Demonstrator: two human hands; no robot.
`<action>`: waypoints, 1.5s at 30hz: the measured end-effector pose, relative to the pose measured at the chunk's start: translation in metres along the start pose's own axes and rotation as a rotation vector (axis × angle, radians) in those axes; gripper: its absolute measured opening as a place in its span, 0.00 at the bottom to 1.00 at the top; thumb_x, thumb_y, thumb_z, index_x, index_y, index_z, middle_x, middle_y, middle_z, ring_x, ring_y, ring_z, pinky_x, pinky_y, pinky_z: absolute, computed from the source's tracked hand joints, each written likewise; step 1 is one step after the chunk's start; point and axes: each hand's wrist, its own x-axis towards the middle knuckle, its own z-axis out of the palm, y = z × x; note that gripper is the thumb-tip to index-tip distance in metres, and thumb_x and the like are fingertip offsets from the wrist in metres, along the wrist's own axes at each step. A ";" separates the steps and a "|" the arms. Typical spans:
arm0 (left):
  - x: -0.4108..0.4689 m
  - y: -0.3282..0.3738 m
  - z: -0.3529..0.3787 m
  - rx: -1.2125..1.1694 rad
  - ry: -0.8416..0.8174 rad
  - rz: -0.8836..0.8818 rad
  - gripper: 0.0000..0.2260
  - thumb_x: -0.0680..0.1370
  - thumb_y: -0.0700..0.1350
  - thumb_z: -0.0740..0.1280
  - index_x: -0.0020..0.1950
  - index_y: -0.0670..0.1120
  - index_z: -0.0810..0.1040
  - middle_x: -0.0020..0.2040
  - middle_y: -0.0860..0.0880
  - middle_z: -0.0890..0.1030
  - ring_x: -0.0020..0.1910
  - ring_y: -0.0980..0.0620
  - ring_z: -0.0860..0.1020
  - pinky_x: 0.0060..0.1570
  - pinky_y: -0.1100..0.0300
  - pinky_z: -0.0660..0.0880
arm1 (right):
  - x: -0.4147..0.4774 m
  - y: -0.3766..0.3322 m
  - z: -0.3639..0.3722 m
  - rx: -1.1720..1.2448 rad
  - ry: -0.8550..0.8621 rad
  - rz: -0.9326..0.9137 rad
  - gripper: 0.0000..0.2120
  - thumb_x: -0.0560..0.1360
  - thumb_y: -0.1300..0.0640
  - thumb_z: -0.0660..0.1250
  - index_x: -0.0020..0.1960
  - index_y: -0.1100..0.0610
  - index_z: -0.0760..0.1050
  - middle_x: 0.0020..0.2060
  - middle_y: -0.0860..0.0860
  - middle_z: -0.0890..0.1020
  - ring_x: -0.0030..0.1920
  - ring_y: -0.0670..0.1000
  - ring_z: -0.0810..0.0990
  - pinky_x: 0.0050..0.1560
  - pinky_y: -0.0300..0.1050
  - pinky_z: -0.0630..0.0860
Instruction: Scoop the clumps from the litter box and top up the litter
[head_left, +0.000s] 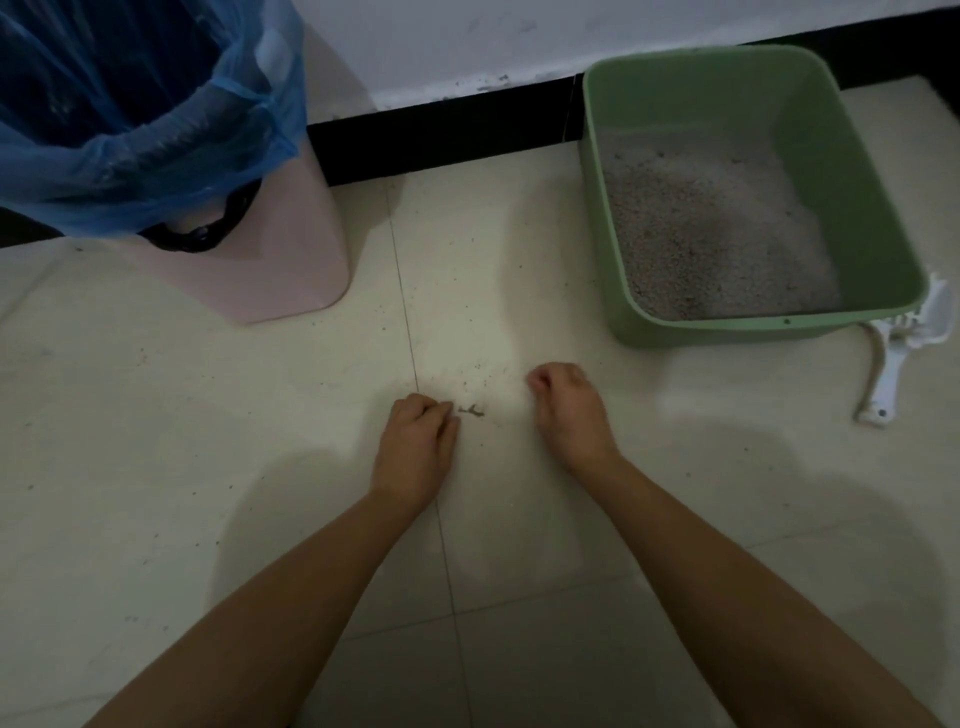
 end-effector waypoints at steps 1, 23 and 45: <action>0.000 0.005 0.004 -0.022 0.001 -0.010 0.10 0.77 0.42 0.68 0.54 0.37 0.82 0.44 0.43 0.77 0.44 0.43 0.75 0.44 0.57 0.73 | 0.000 0.008 -0.009 -0.002 0.038 0.029 0.08 0.80 0.60 0.64 0.52 0.63 0.79 0.49 0.61 0.79 0.50 0.60 0.78 0.52 0.47 0.70; 0.020 0.008 0.017 0.138 -0.228 0.235 0.06 0.80 0.39 0.60 0.48 0.40 0.75 0.44 0.43 0.74 0.43 0.45 0.73 0.44 0.51 0.74 | 0.012 0.008 -0.019 -0.019 0.048 0.016 0.06 0.79 0.61 0.65 0.50 0.62 0.78 0.46 0.59 0.79 0.48 0.60 0.78 0.51 0.47 0.70; 0.153 0.002 -0.315 0.031 0.630 -0.146 0.08 0.79 0.38 0.60 0.57 0.39 0.73 0.55 0.43 0.76 0.52 0.53 0.73 0.50 0.67 0.66 | 0.177 -0.352 -0.087 0.195 0.139 -0.575 0.09 0.80 0.62 0.60 0.52 0.57 0.78 0.48 0.49 0.80 0.48 0.45 0.77 0.49 0.29 0.71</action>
